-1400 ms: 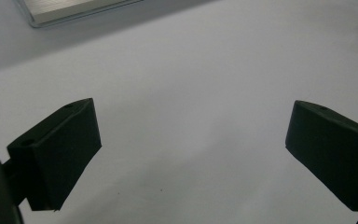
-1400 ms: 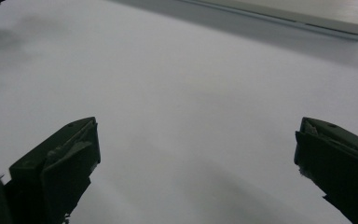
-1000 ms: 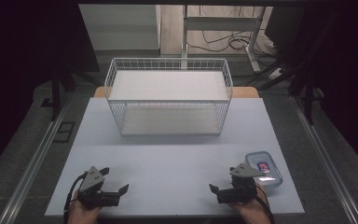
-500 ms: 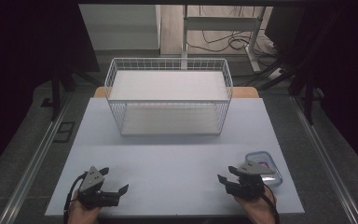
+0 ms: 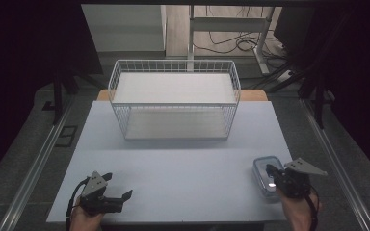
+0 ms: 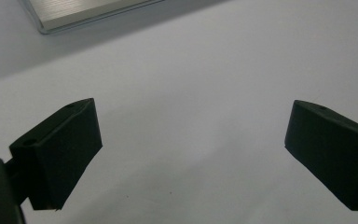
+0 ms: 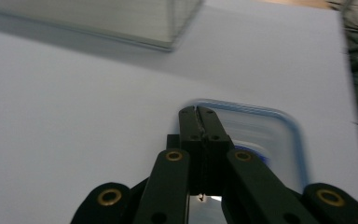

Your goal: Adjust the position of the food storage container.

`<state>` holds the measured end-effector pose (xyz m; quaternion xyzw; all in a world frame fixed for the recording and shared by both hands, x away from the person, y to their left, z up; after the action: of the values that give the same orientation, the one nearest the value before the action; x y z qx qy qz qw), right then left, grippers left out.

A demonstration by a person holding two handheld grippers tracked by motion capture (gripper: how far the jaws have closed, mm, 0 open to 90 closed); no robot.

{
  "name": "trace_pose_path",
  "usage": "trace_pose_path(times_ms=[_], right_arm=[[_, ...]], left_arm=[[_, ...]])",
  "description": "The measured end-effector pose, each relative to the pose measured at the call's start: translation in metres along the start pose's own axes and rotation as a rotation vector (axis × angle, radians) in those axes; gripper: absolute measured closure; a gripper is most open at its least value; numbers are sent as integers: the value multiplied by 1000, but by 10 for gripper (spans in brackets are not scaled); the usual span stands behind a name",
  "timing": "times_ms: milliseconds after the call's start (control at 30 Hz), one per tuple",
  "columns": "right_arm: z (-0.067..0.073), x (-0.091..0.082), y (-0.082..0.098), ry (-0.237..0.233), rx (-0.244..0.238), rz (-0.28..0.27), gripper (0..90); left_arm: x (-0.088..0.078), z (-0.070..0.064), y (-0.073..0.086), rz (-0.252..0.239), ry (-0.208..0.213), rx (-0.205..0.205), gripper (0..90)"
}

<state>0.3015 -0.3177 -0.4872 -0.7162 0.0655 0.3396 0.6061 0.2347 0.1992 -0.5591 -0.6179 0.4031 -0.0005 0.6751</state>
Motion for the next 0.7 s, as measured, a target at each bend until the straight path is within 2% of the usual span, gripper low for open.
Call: trace_pose_path(times_ms=[200,333,500,700], right_arm=[[-35,-6,8,100,81,-2,896],[-50,-4,15,149,100,27,895],[-60,3,23,162,122,69,894],[-60,11,26,156,129,102,895]], left_arm=[[0,1,0,-2,0,-9,34],[0,2,0,-2,1,-11,34],[0,2,0,2,0,-18,35],[0,3,1,4,1,-25,38]])
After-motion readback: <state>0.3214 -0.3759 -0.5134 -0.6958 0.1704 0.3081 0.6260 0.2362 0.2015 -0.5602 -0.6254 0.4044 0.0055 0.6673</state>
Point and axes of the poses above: each handheld gripper's, and its own axes: x roughly forward along the jaws, y roughly out of its underside, z roughly to its left, the point moved 5 cm from there along x, roughly forward along the jaws
